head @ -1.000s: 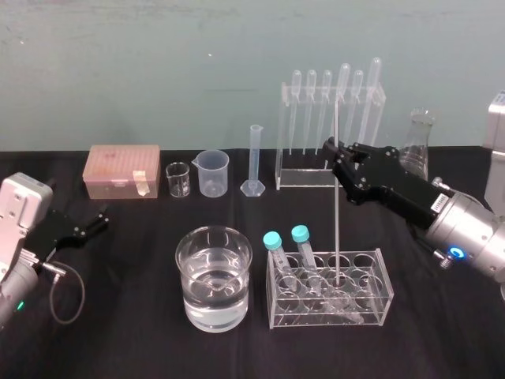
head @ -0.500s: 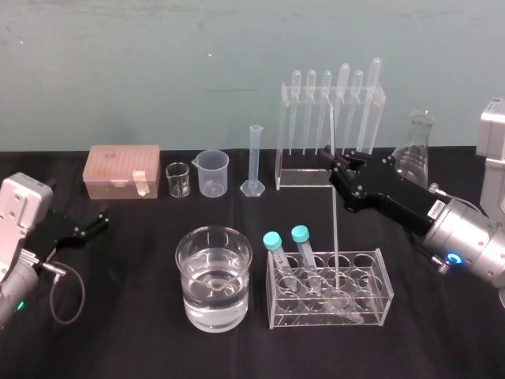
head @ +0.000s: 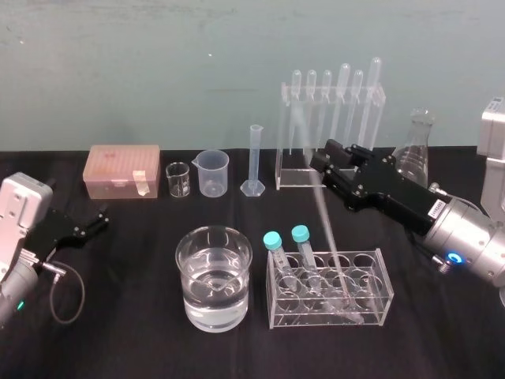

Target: Hold the thermometer with one hand and immerse one end into the beaker, then reinsert it into the test tube rack.

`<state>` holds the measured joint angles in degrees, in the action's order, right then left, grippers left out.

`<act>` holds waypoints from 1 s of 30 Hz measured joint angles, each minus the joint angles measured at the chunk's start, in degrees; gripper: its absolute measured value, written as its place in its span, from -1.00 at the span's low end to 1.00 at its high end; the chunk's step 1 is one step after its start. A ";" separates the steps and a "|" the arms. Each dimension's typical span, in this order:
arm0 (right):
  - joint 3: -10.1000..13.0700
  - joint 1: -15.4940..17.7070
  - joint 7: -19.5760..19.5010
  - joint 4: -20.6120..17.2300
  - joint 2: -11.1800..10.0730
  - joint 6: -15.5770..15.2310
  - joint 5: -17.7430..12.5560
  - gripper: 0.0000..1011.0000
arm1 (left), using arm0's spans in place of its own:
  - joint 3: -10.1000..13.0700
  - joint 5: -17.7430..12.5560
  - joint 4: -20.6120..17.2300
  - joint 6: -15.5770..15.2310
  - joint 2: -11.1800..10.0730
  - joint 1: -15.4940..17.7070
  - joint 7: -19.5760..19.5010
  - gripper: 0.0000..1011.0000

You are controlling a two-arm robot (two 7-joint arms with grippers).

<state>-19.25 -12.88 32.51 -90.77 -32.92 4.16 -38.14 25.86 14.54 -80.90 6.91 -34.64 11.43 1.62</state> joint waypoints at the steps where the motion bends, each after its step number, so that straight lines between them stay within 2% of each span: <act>1: 0.00 0.00 0.00 0.00 0.00 0.00 0.00 -0.24 | 0.00 0.00 0.00 0.00 0.00 0.00 0.00 0.99; 2: 0.01 0.00 0.00 -0.01 0.00 -0.01 -0.01 -0.12 | 0.00 0.00 0.00 0.00 0.00 0.00 0.00 0.99; 8: 0.04 0.00 0.00 -0.04 0.00 -0.04 -0.04 0.20 | 0.00 0.00 0.00 0.00 0.00 0.00 0.00 0.99; 9: 0.04 0.00 0.00 -0.04 0.00 -0.04 -0.04 0.33 | 0.00 0.00 0.00 0.00 0.00 0.00 0.00 0.99; 11: 0.04 0.00 0.00 -0.05 0.00 -0.05 -0.04 0.40 | 0.00 0.00 0.00 0.00 0.00 0.00 0.00 0.99; 16: 0.04 0.00 0.00 -0.06 0.00 -0.07 -0.05 0.77 | 0.00 0.00 0.00 0.00 0.00 0.00 0.00 0.99; 19: 0.41 0.00 -0.09 -0.10 0.17 0.08 -0.08 0.86 | 0.00 0.00 0.00 0.00 0.00 0.00 0.00 0.99; 20: 0.70 0.00 -0.50 -0.19 0.29 0.25 -0.08 0.96 | 0.00 0.00 0.00 0.00 0.00 0.00 0.00 0.99; 23: 2.94 0.28 -3.97 -0.46 1.14 1.27 0.33 0.98 | 0.00 0.00 0.00 0.00 0.00 0.00 0.00 0.99; 25: 4.74 0.81 -8.58 -0.42 1.92 1.90 2.25 0.98 | 0.00 0.00 0.00 0.00 0.00 0.00 0.00 0.99; 26: 5.34 1.05 -10.58 -0.22 2.15 1.97 3.39 0.98 | 0.00 0.00 0.00 0.00 0.00 0.00 0.00 0.99; 27: 6.11 1.65 -14.94 0.53 2.60 1.61 5.92 0.98 | 0.00 0.00 0.00 0.00 0.00 0.00 0.00 0.99; 29: 6.47 2.08 -18.43 1.50 2.98 0.91 8.28 0.98 | 0.00 0.00 0.00 0.00 0.00 0.00 0.00 0.99; 30: 6.60 2.49 -21.56 2.73 3.39 0.12 10.59 0.98 | 0.00 0.00 0.00 0.00 0.00 0.00 0.00 0.99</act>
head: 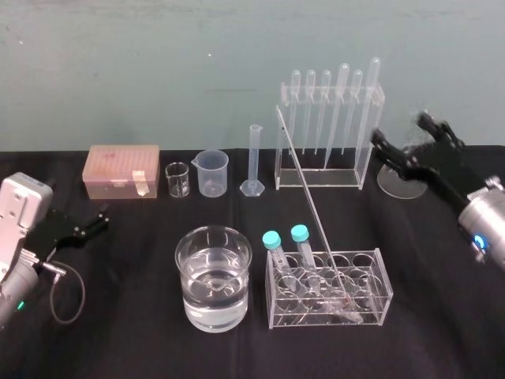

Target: Hold the thermometer with one hand and immerse one end into the beaker, then reinsert it into the test tube rack.

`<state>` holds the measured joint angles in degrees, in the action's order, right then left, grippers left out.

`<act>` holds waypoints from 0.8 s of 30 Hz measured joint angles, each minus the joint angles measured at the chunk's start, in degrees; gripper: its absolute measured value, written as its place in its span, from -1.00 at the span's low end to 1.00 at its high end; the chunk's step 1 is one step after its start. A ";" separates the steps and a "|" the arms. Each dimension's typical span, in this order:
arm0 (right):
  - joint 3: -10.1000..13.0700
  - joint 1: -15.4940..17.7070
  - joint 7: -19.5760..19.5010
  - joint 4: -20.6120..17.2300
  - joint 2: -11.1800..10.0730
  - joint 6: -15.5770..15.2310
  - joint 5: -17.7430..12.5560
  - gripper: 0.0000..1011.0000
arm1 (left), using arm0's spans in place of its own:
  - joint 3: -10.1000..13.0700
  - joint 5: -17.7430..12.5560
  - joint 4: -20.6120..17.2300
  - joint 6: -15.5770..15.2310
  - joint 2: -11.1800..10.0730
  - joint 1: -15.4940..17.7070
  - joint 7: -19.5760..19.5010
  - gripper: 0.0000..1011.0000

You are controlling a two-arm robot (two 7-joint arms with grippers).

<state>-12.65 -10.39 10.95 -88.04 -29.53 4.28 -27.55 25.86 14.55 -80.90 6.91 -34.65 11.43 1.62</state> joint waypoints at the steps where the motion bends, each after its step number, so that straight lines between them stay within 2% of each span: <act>1: 0.01 0.20 -1.17 0.76 0.26 -0.36 0.94 0.98 | 0.00 0.00 0.00 0.00 0.00 0.00 0.00 0.99; 4: -0.26 0.77 -4.50 3.37 1.17 -0.79 4.18 0.98 | 0.00 0.00 0.00 0.00 0.00 0.00 0.00 0.99; 9: -0.87 0.96 -5.84 6.50 2.22 -0.63 6.72 0.98 | 0.00 0.00 0.00 0.00 0.00 0.00 0.00 0.99; 24: -0.57 1.00 -6.34 5.79 2.03 -0.60 6.60 0.98 | 0.00 0.00 0.00 0.00 0.00 0.00 0.00 0.99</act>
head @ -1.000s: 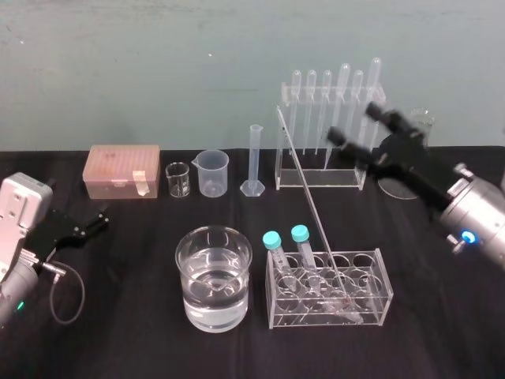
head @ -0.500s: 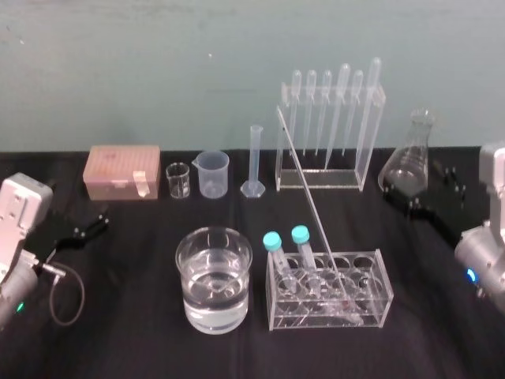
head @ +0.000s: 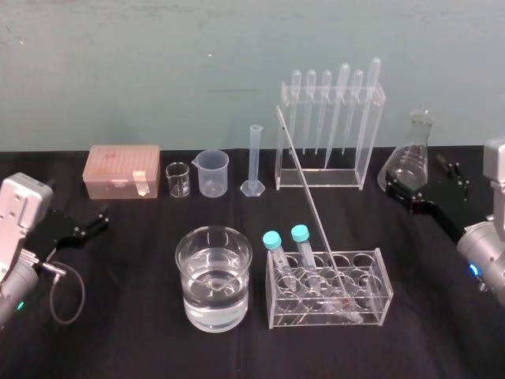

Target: Hold the thermometer with one hand and immerse one end into the beaker, then reinsert it into the test tube rack.

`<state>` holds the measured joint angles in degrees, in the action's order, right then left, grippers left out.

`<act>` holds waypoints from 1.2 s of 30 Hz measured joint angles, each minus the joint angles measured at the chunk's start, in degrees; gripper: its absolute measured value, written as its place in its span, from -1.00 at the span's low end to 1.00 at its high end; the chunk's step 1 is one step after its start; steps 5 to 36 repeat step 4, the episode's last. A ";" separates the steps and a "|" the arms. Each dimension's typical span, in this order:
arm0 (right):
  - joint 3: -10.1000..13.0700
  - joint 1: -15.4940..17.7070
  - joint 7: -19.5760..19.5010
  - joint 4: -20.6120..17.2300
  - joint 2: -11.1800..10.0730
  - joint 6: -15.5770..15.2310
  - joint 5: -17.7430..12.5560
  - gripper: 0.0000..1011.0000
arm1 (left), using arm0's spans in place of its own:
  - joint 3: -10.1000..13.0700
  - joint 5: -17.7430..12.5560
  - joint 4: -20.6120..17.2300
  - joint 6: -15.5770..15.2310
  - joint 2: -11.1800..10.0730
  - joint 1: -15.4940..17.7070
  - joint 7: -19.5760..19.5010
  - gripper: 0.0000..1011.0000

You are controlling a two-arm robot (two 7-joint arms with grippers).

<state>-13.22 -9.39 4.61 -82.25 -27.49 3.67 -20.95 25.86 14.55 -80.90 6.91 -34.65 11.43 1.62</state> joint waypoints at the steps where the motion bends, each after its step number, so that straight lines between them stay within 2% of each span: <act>1: 0.01 0.00 -0.01 -0.01 -0.01 0.00 -0.01 0.98 | 0.00 0.00 0.00 0.00 0.00 0.00 0.00 0.99; 36: 0.04 0.02 -0.05 -0.08 -0.02 -0.01 -0.03 0.98 | 0.00 0.00 0.00 0.00 0.00 0.00 0.00 0.99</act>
